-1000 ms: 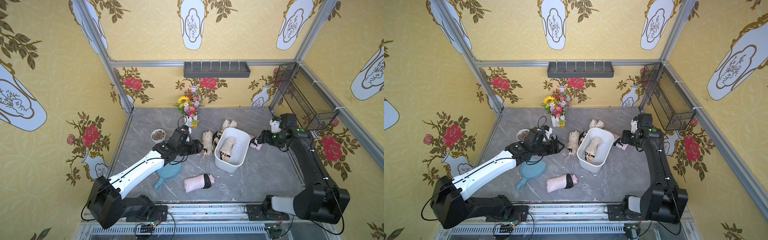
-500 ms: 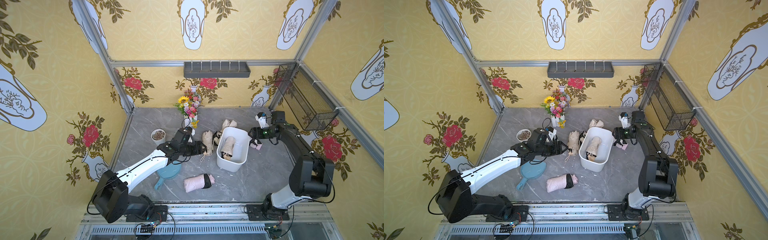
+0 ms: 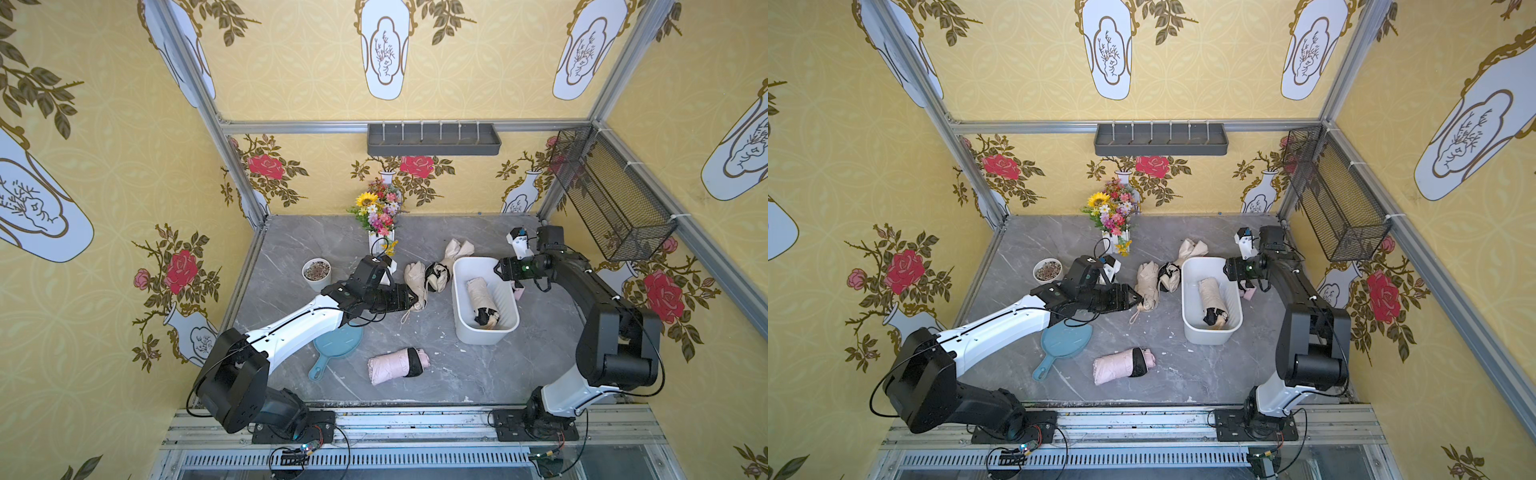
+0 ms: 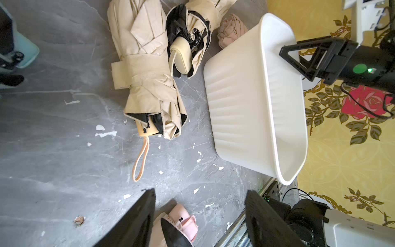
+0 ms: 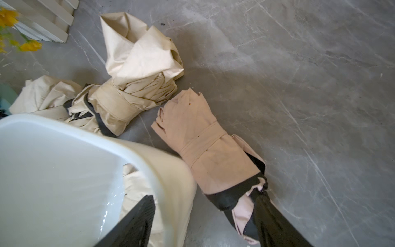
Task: Put the umbrella into the storage box
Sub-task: Adjust the storage box at the center of the board.
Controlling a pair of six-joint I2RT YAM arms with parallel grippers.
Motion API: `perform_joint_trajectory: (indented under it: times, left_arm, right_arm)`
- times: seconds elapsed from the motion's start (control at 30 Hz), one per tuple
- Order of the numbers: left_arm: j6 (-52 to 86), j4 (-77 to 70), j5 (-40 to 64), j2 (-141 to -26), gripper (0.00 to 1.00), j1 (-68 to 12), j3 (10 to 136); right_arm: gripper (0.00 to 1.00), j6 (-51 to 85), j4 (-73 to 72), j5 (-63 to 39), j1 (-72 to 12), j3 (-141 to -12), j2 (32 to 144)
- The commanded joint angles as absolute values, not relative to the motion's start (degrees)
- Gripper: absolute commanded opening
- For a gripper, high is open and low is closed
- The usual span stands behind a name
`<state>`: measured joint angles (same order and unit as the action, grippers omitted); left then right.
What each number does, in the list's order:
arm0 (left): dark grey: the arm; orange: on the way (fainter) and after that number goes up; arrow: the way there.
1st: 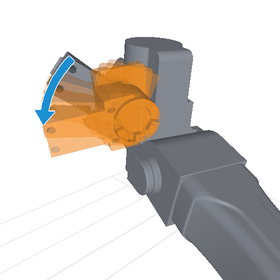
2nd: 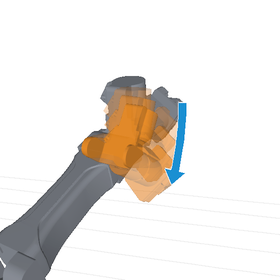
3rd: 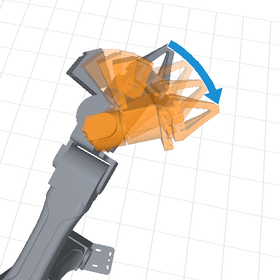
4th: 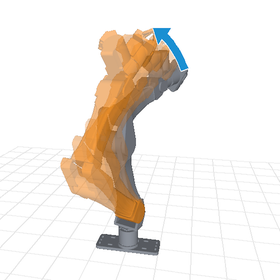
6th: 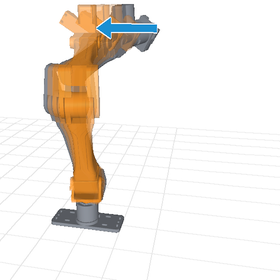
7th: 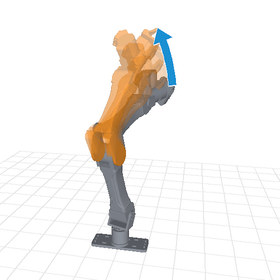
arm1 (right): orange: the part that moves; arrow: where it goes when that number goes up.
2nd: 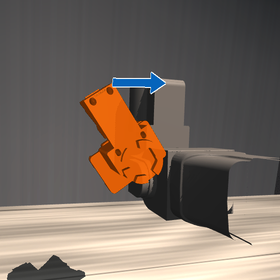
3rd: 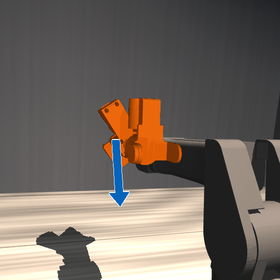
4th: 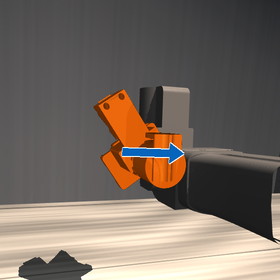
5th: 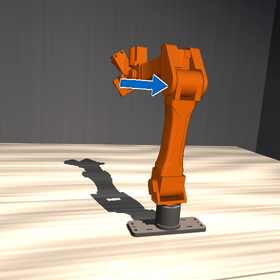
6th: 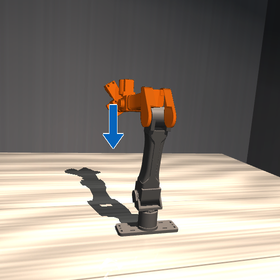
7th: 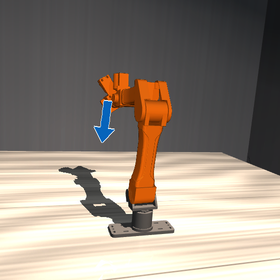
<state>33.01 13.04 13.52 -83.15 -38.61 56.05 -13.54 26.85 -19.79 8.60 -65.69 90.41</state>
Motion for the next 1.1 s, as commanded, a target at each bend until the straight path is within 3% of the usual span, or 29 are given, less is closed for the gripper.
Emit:
perform_joint_trajectory:
  times: [0.0, 0.27, 0.63, 1.07]
  left_arm:
    - [32.82, 10.14, 15.61, -84.25, 0.71, -38.72, 57.33]
    - [36.84, 11.61, 10.89, -92.65, 0.62, -43.78, 67.49]
    - [43.24, 16.79, 4.57, -106.66, 0.59, -48.42, 81.63]
    - [47.06, 17.34, 6.65, -114.65, 0.53, -49.92, 90.7]
  right_arm:
    - [0.78, -10.49, 25.73, -20.3, 8.57, -65.14, 87.22]
    - [0.77, 5.51, 37.08, -16.08, 12.03, -70.88, 83.46]
    - [0.76, 9.13, 43.13, -17.12, 12.3, -69.57, 78.85]
    - [0.76, 10.52, 43.64, -21.0, 12.26, -66.65, 75.67]
